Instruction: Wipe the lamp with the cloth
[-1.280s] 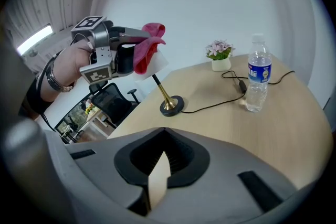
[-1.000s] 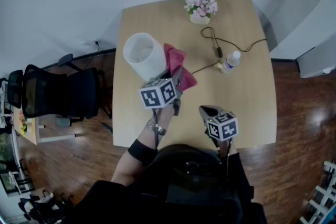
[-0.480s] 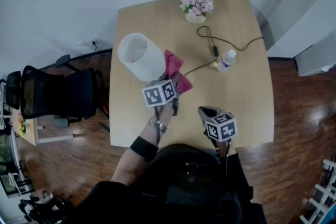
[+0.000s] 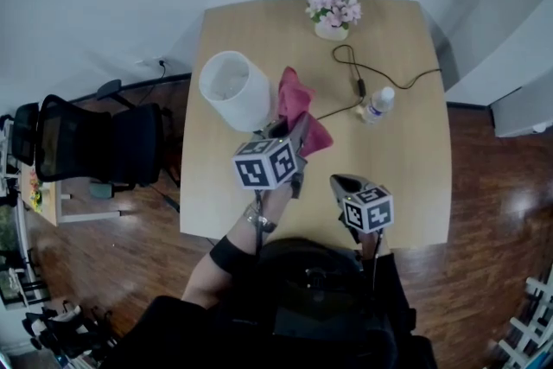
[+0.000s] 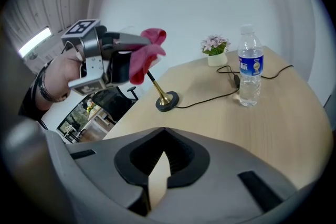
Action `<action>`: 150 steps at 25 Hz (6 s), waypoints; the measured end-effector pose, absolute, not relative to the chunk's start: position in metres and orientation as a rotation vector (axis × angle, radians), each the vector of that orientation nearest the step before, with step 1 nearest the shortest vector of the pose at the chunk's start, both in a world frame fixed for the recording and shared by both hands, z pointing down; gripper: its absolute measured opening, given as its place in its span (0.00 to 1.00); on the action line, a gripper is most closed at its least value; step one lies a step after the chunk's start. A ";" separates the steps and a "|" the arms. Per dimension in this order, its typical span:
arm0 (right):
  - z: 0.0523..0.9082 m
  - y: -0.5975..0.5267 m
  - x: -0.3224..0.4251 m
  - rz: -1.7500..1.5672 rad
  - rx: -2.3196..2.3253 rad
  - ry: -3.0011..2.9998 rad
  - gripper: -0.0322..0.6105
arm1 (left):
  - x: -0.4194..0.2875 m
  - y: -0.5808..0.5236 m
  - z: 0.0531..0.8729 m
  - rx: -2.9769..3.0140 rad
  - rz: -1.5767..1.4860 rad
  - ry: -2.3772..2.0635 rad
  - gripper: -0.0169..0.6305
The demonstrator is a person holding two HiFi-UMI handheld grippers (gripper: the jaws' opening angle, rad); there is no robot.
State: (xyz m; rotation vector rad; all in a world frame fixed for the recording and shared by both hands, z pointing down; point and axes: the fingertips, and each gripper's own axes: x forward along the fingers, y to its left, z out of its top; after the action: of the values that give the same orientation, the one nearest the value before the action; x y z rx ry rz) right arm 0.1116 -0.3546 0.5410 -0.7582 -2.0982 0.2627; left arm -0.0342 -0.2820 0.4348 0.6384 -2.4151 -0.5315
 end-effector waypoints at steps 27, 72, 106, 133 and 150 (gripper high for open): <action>0.542 -0.347 0.125 0.264 -0.753 -2.093 0.06 | -0.005 -0.207 0.486 0.587 -0.316 -2.361 0.18; 0.540 -0.135 0.169 0.375 -0.502 -2.217 0.06 | -0.020 -0.081 0.441 1.096 0.086 -2.353 0.18; 0.546 0.027 0.175 0.445 -0.100 -2.315 0.06 | -0.042 -0.025 0.393 1.544 0.101 -2.252 0.18; 0.557 0.067 0.110 0.648 0.415 -2.302 0.06 | -0.066 -0.025 0.555 1.824 0.447 -1.687 0.18; 0.534 0.091 0.049 0.596 0.533 -2.317 0.06 | -0.146 -0.056 0.349 2.066 -0.233 -1.720 0.18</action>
State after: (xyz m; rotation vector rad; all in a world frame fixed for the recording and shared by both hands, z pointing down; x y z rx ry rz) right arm 0.0491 0.0909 0.5343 0.5329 -2.3172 0.5961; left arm -0.1457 -0.0564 0.3489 2.0662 -1.7197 -0.2333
